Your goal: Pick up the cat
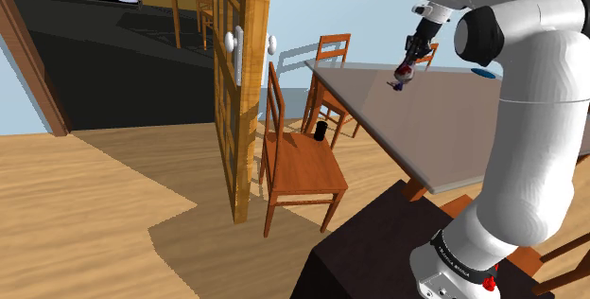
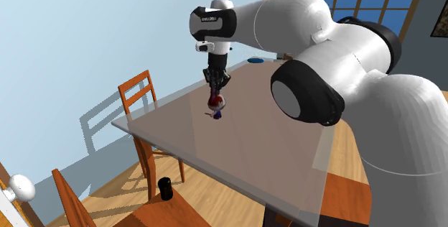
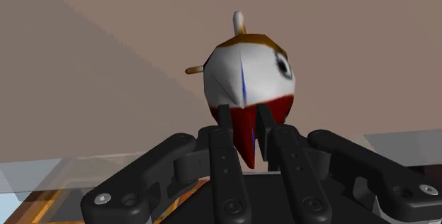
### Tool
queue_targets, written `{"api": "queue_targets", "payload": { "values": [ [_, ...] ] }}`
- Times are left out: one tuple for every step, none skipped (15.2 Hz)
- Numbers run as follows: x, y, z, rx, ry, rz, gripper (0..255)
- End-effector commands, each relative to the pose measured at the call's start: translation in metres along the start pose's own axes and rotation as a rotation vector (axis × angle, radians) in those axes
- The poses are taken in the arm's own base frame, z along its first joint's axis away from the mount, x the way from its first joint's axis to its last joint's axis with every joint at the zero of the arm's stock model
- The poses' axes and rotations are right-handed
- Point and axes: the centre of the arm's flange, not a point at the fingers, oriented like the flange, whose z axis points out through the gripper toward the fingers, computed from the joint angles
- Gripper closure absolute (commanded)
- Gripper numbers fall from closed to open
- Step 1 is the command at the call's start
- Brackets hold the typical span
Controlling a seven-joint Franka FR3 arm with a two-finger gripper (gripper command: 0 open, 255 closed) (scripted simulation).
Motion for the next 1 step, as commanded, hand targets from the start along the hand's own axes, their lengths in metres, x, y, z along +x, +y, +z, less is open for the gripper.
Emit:
{"api": "queue_targets", "payload": {
  "values": [
    [0.0005, 0.0001, -0.0034, 0.0, 0.0, 0.0, 255]
  ]
}}
